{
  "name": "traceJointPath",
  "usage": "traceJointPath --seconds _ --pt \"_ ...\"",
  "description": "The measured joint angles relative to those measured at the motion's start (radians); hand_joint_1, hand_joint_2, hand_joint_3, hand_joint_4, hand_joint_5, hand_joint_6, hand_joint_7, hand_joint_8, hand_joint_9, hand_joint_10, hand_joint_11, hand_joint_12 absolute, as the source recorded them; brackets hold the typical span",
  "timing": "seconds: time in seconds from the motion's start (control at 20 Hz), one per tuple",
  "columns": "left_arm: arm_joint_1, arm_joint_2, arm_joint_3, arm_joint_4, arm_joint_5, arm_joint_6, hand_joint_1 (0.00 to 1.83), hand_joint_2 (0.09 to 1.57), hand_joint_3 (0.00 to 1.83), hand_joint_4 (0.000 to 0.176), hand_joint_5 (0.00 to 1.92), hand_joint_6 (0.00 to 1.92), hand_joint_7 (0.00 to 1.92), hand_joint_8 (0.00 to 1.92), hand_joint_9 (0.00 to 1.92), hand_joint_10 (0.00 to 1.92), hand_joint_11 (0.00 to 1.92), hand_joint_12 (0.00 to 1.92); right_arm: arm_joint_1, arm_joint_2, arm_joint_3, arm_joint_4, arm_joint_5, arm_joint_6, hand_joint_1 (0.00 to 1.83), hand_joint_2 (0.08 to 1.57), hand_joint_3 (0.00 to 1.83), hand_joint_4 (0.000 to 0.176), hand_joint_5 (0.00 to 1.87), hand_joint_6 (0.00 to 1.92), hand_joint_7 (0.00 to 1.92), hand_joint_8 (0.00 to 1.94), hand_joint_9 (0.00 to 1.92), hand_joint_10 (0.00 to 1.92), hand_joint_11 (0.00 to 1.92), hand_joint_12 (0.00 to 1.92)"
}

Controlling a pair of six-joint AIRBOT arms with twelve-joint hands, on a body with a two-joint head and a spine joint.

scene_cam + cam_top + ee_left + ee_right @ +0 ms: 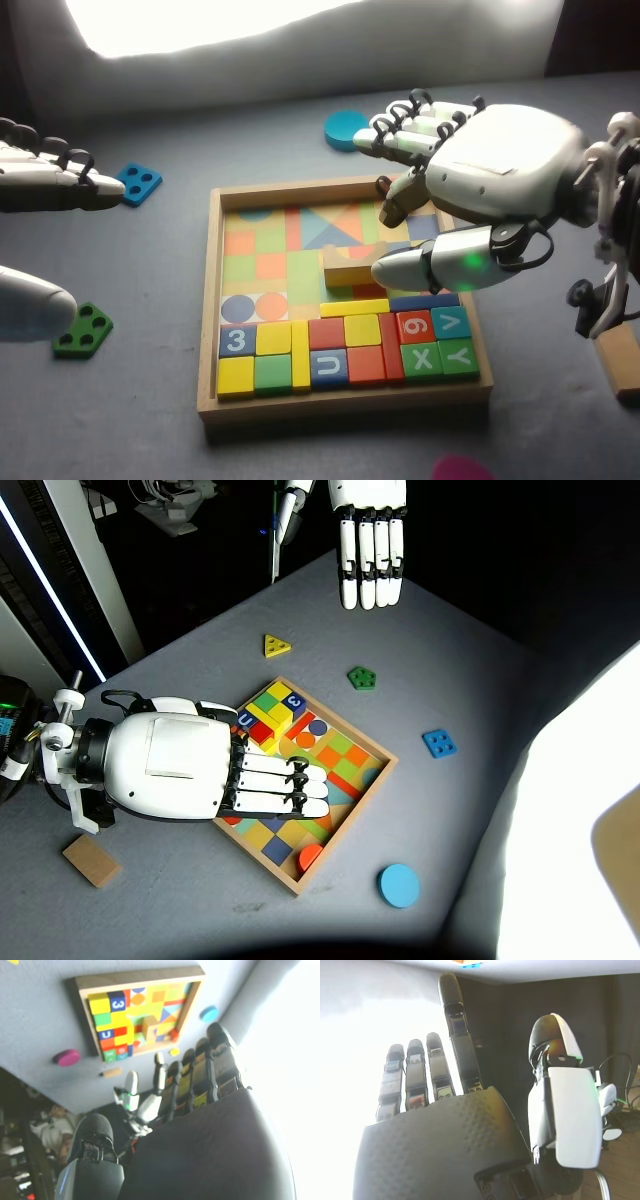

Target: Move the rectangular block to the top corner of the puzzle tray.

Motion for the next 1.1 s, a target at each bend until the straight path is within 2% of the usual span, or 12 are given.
traceJointPath --seconds 0.05,0.15,0.35,0.45,0.5,0.65,0.75,0.9,0.95,1.1 --pt "0.000 0.000 0.000 0.000 0.000 0.000 0.00 1.21 0.00 0.011 0.01 0.00 0.03 0.00 0.03 0.00 0.00 0.33 -0.004 -0.011 0.001 0.000 -0.008 0.000 0.00 1.15 0.02 0.000 0.69 0.24 0.01 0.00 0.00 0.00 0.00 0.00" --pt "0.000 0.000 -0.002 0.000 0.000 0.000 0.00 1.21 0.00 0.019 0.02 0.00 0.03 0.00 0.03 0.00 0.00 0.32 -0.014 -0.032 0.003 -0.003 -0.016 -0.012 0.00 1.14 0.02 0.000 0.68 0.24 0.02 0.01 0.00 0.00 0.00 0.00" --pt "0.000 0.000 -0.011 0.000 0.000 0.000 0.00 1.21 0.00 0.019 0.01 0.00 0.01 0.00 0.01 0.00 0.00 0.29 -0.019 -0.055 0.011 -0.004 -0.023 -0.016 0.00 1.14 0.01 0.000 0.71 0.26 0.05 0.02 0.00 0.00 0.00 0.00" --pt "0.000 0.000 -0.012 0.000 0.000 0.000 0.00 1.21 0.00 0.019 0.01 0.00 0.01 0.00 0.02 0.00 0.00 0.32 -0.019 -0.063 0.019 -0.004 -0.021 -0.019 0.00 1.14 0.01 0.000 0.69 0.25 0.04 0.01 0.00 0.00 0.00 0.00" --pt "0.000 0.000 -0.011 0.000 0.000 0.000 0.00 1.21 0.00 0.017 0.02 0.00 0.01 0.00 0.01 0.00 0.00 0.33 -0.019 -0.069 0.024 -0.003 -0.023 -0.021 0.00 1.14 0.01 0.006 0.68 0.25 0.04 0.01 0.00 0.00 0.00 0.00" --pt "0.000 0.000 -0.011 0.000 0.000 0.000 0.00 1.21 0.00 0.018 0.03 0.00 0.03 0.00 0.02 0.00 0.00 0.37 -0.019 -0.083 0.028 -0.004 -0.022 -0.022 0.00 1.14 0.01 0.000 0.68 0.25 0.05 0.01 0.00 0.00 0.00 0.00" --pt "0.000 0.000 -0.011 0.000 0.000 0.000 0.00 1.20 0.00 0.026 0.02 0.00 0.03 0.00 0.02 0.00 0.00 0.39 -0.019 -0.091 0.037 -0.004 -0.023 -0.023 0.00 1.14 0.01 0.000 0.69 0.26 0.06 0.01 0.00 0.00 0.00 0.00" --pt "-0.005 -0.001 -0.005 0.000 -0.002 0.000 0.00 1.21 0.00 0.023 0.03 0.00 0.02 0.00 0.02 0.00 0.00 0.40 -0.026 -0.105 0.061 -0.003 -0.018 -0.029 0.00 1.15 0.01 0.004 0.68 0.26 0.05 0.01 0.00 0.00 0.00 0.00" --pt "-0.005 -0.003 -0.005 0.000 -0.001 0.000 0.00 1.22 0.00 0.020 0.03 0.00 0.03 0.00 0.03 0.00 0.00 0.42 -0.026 -0.109 0.064 -0.002 -0.024 -0.030 0.00 1.15 0.01 0.000 0.68 0.26 0.04 0.01 0.00 0.00 0.00 0.00" --pt "-0.005 -0.006 -0.001 0.000 0.000 0.000 0.00 1.22 0.00 0.029 0.03 0.00 0.02 0.00 0.02 0.00 0.00 0.41 -0.027 -0.117 0.064 -0.004 -0.019 -0.034 0.00 1.15 0.01 0.006 0.68 0.27 0.04 0.00 0.00 0.00 0.00 0.00"
